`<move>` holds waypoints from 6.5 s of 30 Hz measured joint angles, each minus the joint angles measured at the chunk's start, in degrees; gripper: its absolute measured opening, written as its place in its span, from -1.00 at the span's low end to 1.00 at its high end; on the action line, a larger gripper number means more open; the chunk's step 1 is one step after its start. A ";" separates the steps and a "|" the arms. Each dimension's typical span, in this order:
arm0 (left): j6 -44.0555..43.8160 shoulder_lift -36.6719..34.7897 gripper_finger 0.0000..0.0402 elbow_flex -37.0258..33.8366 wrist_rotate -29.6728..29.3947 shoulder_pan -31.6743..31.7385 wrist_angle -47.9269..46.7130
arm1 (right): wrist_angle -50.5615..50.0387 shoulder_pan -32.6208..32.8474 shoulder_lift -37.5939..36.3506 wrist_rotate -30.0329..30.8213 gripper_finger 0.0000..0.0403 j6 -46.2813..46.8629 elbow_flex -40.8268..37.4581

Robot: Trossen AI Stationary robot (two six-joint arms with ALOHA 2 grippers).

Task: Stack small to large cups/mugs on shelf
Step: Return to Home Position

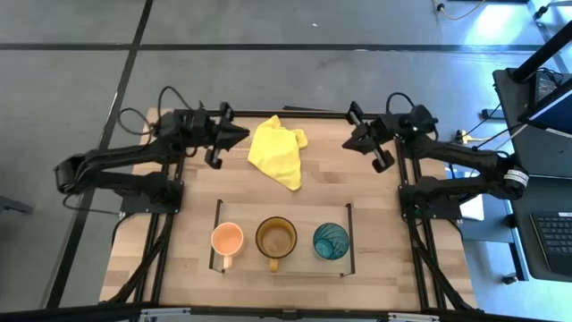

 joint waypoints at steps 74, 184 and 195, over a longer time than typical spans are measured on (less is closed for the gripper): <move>8.46 -53.85 -0.93 -32.47 -45.25 -32.42 -29.97 | -24.70 11.65 -27.98 9.82 -0.94 -16.37 -27.15; 1.53 -51.48 -0.93 -32.25 -60.25 -43.29 -48.50 | -44.78 9.13 -38.61 41.77 -0.94 -10.99 -37.69; 1.53 -51.48 -0.93 -32.25 -60.25 -43.29 -48.50 | -44.75 9.12 -38.61 41.78 -0.94 -10.99 -37.69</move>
